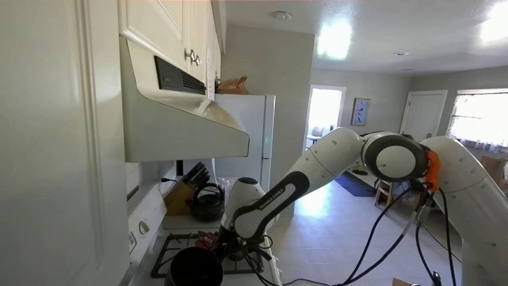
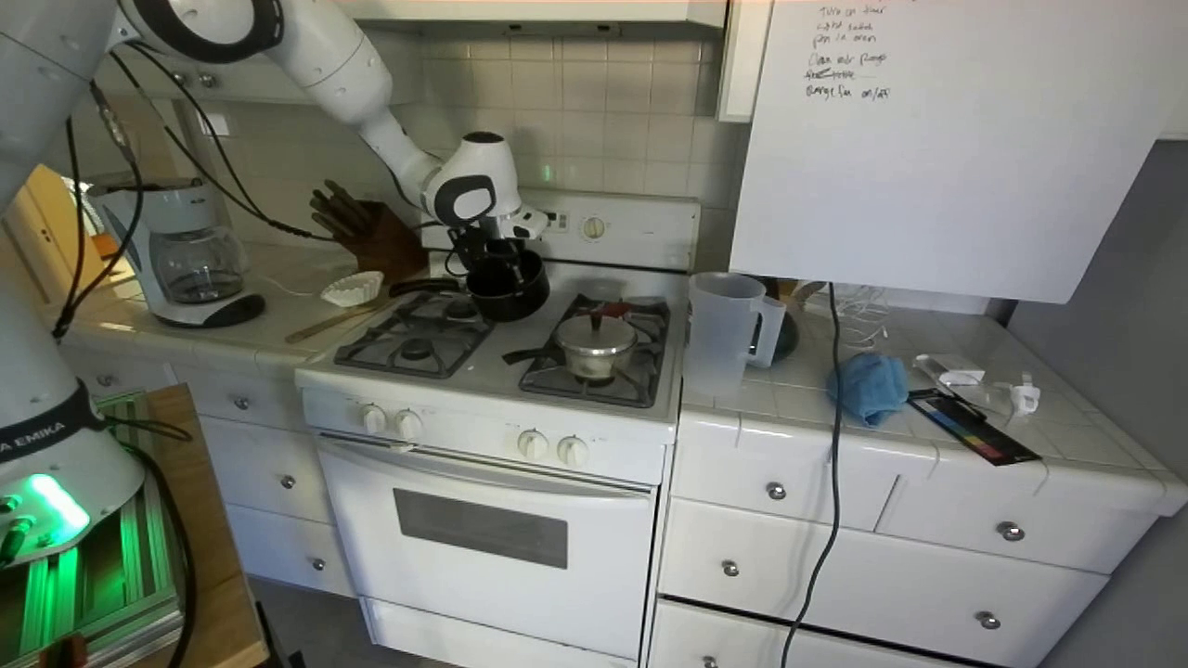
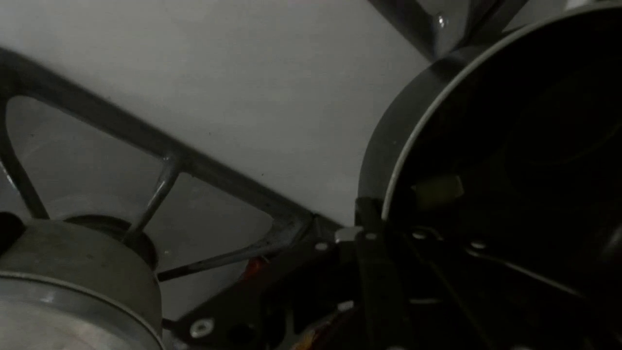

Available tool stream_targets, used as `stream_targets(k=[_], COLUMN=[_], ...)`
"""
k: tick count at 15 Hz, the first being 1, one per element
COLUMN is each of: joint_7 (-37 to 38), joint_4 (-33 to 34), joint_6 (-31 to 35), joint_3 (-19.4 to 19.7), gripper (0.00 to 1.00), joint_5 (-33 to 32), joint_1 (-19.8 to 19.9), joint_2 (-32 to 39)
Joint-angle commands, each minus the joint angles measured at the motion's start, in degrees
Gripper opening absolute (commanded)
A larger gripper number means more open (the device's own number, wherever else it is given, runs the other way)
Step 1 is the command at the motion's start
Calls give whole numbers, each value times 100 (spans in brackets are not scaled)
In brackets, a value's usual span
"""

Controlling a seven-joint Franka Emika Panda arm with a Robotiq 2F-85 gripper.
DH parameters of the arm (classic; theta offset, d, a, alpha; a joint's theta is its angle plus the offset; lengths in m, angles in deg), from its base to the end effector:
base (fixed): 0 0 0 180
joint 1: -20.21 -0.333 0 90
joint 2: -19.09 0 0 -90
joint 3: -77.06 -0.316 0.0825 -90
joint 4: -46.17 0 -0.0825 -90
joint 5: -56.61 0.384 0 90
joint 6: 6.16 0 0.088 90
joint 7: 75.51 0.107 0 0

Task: Remove the chip packet from the pot, then put the pot on plate

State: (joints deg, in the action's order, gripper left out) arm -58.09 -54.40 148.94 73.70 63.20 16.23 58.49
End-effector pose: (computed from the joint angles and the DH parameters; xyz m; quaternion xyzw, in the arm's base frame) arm 0.6827 0.0795 0.2039 -0.9796 0.1441 -0.1178 0.0754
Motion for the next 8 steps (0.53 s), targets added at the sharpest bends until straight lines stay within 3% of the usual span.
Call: stream_targets(k=[1, 3, 8], joint_7=[-701, -1049, -1461], joint_4=[-320, -381, -361], joint_6=[-390, -764, -2357], joint_3=[-523, -611, -80], gripper=[1, 1, 1], joint_5=[676, 789, -76], joint_1=[581, 778, 440], joint_2=[-525, -770, -1532])
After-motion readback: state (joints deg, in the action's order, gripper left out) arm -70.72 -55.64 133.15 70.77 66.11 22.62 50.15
